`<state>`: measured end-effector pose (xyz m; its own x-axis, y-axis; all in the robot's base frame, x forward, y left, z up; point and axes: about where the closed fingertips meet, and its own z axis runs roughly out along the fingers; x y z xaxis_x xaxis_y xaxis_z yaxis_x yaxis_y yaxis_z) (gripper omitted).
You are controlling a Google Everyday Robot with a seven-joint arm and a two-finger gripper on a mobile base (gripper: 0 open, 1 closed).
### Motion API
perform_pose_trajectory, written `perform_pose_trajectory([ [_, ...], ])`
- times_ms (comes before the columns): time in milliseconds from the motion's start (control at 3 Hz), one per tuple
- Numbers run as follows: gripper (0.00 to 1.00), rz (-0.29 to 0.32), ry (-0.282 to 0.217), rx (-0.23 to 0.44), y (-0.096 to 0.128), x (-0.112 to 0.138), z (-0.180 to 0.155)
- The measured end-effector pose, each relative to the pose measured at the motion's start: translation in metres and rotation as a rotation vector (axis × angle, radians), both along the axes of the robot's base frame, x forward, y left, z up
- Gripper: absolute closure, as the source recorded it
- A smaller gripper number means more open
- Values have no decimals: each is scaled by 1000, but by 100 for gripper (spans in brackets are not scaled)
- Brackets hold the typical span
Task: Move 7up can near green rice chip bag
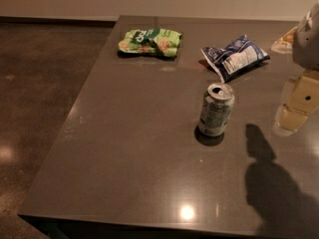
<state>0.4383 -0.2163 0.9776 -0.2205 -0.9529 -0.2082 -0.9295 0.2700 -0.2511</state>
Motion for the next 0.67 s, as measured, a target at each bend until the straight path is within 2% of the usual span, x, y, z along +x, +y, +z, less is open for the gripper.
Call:
perform_pose_trajectory([
  [333,0,0,0,0,0,0,0],
  [667,0,-4,13,69,20,14,-19],
])
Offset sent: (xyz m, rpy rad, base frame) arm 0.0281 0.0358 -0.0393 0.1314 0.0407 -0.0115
